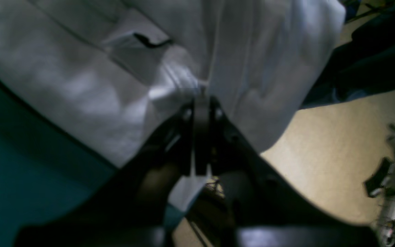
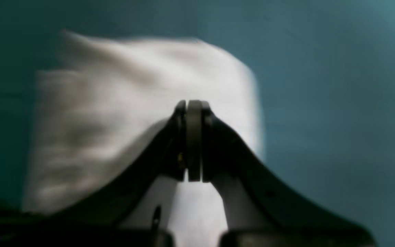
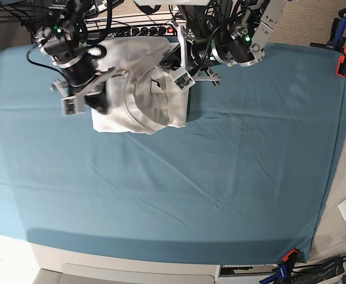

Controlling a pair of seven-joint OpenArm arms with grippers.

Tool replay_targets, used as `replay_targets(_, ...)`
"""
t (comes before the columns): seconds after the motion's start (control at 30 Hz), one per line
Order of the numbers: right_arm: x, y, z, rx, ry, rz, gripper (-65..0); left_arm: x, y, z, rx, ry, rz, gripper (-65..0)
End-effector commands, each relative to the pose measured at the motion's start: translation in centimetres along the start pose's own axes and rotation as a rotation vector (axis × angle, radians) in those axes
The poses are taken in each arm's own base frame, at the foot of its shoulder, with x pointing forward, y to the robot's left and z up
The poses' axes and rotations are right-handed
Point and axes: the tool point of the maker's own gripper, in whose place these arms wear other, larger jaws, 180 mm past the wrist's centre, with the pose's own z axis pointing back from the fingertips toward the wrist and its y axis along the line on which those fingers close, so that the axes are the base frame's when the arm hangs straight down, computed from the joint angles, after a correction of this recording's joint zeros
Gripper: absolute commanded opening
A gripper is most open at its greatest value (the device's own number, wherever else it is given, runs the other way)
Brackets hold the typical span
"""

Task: Fold the T-shirt properly
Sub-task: 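Grasp the stack corner with the right gripper and pull it flat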

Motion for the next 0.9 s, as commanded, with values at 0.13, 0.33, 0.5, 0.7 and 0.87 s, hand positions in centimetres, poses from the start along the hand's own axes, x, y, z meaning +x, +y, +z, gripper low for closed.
replay_targets(0.13, 3.3, 1.5, 1.8, 0.149, -0.158, -0.04, -65.0, 0.9, 0.1, 0.3, 0.01, -0.031, -0.021, -65.0)
replay_targets(0.33, 3.1, -3.7, 3.7, 0.023, -0.199, -0.132, -65.0, 0.9, 0.1, 0.3, 0.01, -0.032, -0.021, -65.0)
replay_targets(0.5, 1.3, -6.1, 3.1, 0.072, -0.224, -0.275, -65.0, 0.9, 0.1, 0.3, 0.01, -0.032, -0.021, -65.0)
replay_targets(0.7, 0.1, -6.0, 0.1, 0.248, -0.241, -0.479, -65.0, 0.8, 0.2, 0.3, 0.011, -0.029, -0.023, -65.0)
replay_targets(0.87, -0.3, -7.0, -1.4, 0.278, -0.23, -0.532, -65.0, 0.7, 0.1, 0.3, 0.01, -0.026, -0.021, -65.0)
